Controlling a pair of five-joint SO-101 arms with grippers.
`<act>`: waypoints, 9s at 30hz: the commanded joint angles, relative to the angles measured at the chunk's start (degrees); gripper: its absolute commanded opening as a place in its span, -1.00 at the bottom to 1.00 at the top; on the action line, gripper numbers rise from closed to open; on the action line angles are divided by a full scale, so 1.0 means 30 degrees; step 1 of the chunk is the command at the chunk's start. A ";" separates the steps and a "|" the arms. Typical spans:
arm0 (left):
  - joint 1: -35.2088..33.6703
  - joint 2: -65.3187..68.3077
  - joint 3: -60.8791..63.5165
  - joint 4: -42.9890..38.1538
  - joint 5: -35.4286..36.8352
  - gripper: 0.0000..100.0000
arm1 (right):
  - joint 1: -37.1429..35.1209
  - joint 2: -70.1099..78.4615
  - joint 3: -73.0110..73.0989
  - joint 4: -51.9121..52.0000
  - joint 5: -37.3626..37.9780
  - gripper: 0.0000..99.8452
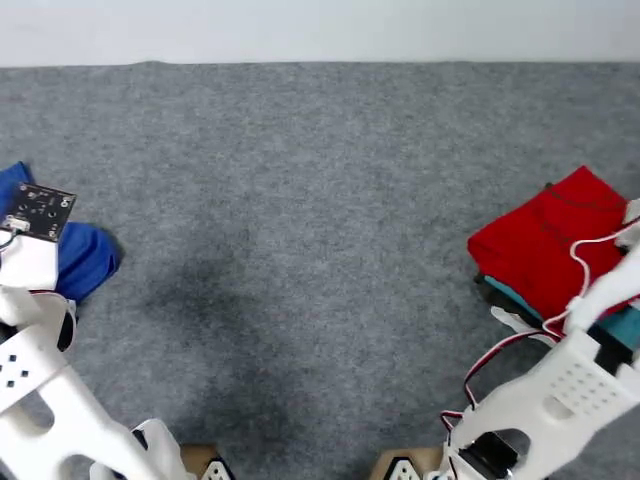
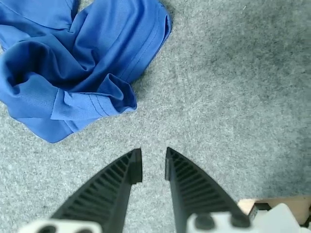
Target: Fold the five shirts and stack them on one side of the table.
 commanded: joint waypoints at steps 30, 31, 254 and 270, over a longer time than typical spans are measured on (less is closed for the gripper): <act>0.0117 -0.0410 0.1128 -0.0469 -0.0147 -0.83 | -0.0454 -0.0747 -0.3311 0.0806 -0.0176 -0.98; 0.0117 -0.0410 0.1128 -0.0440 -0.0117 -0.83 | -0.0571 -0.0659 -0.3136 0.0894 -0.0234 -0.98; 0.8733 0.3722 -0.8190 -2.0835 0.2549 -0.98 | -1.7744 -0.4117 -1.0227 -0.5670 -0.1524 -0.98; 1.2015 0.3839 -1.2645 0.0908 -0.0117 -0.99 | -1.7040 -0.6344 -0.4806 0.0894 0.2637 -0.98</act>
